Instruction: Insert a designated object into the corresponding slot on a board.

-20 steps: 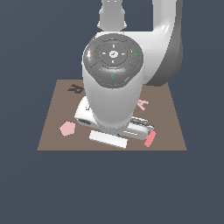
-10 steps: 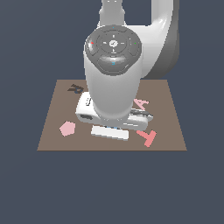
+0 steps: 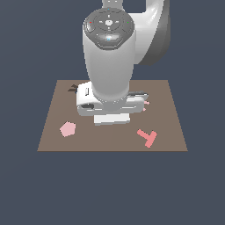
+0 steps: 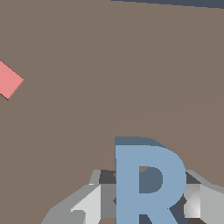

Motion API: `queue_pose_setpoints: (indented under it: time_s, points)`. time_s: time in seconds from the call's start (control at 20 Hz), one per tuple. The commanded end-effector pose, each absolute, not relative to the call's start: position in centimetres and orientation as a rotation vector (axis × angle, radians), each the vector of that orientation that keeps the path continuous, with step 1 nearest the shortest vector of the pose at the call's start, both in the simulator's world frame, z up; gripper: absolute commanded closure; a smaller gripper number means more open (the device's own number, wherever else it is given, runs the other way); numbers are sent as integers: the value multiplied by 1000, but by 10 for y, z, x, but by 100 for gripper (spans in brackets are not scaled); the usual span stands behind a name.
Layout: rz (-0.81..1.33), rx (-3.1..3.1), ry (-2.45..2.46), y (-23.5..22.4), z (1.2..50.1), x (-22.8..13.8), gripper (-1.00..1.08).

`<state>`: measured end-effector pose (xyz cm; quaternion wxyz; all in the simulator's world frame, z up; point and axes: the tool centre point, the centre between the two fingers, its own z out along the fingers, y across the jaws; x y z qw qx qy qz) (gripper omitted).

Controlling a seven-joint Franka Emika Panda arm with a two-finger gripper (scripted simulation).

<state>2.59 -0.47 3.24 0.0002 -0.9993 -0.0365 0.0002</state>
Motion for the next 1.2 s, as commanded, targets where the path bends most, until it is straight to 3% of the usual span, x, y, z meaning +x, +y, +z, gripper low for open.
queue_pose_setpoints:
  time_s: [0.0, 0.6, 1.15]
  points:
    - [0, -3133, -234, -9, 33, 12, 108]
    - [0, -3020, -866, -50, 36, -52, 108]
    - [1, -2840, -1344, -101, 38, -87, 108]
